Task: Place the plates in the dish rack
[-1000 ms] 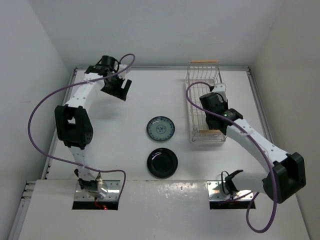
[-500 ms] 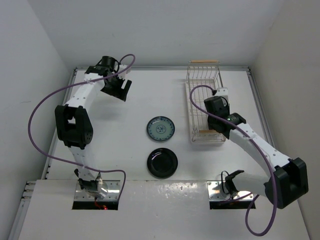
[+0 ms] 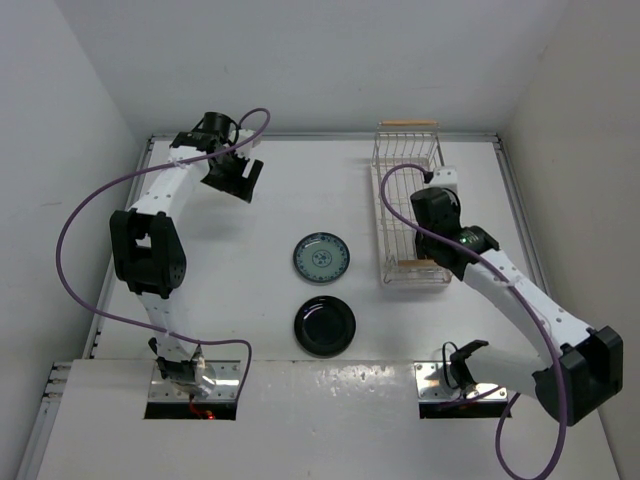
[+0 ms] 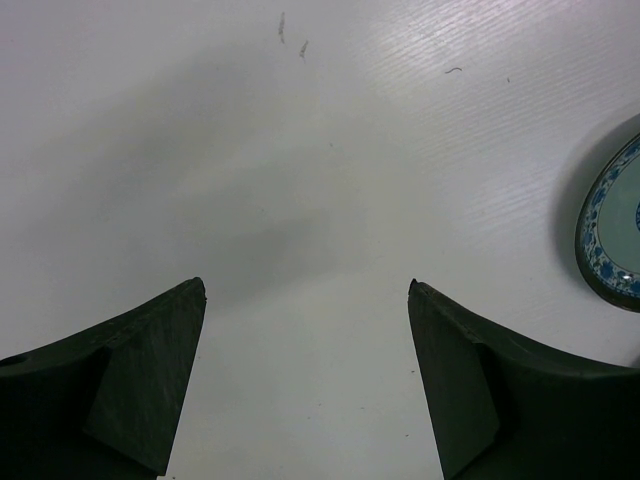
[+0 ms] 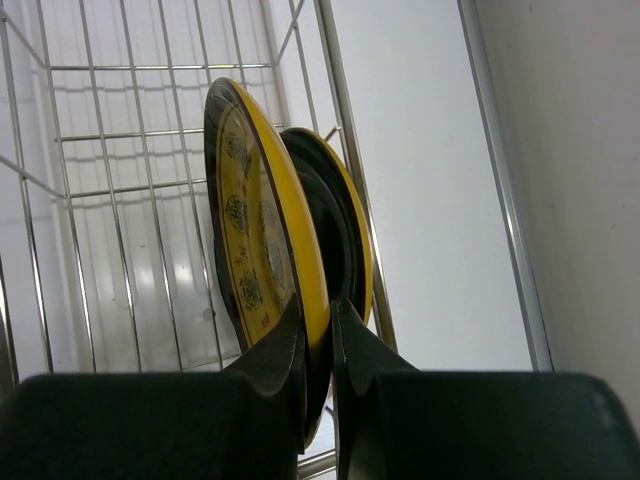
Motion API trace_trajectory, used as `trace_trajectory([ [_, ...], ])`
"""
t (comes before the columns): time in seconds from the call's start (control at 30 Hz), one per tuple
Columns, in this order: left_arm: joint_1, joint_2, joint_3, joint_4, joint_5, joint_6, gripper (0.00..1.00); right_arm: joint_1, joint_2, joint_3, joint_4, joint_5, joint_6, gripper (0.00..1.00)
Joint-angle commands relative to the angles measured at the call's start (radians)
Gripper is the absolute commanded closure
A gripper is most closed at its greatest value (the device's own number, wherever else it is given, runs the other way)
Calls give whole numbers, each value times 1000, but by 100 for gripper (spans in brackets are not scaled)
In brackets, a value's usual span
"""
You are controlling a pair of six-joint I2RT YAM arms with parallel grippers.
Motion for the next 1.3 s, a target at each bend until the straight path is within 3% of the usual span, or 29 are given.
trace_trajectory([
  [0.0,-1,9,1,15,-18,-10,13,7,5,11,29,-3,36,100],
  [0.5,-1,9,1,15,-18,-10,13,-2,89,-62,40,-81,61,99],
  [0.6,-1,9,1,15,-18,-1,13,-13,108,-33,15,-112,55,63],
  [0.83,-1,9,1,15,-27,-1,13,-25,83,93,14,-121,-78,33],
  [1.07,-1,-26,-9,6,-94,20,13,9,47,300,-51,-217,-116,26],
  [1.27,-1,-111,-137,6,-160,39,13,177,81,177,-58,-583,-30,22],
])
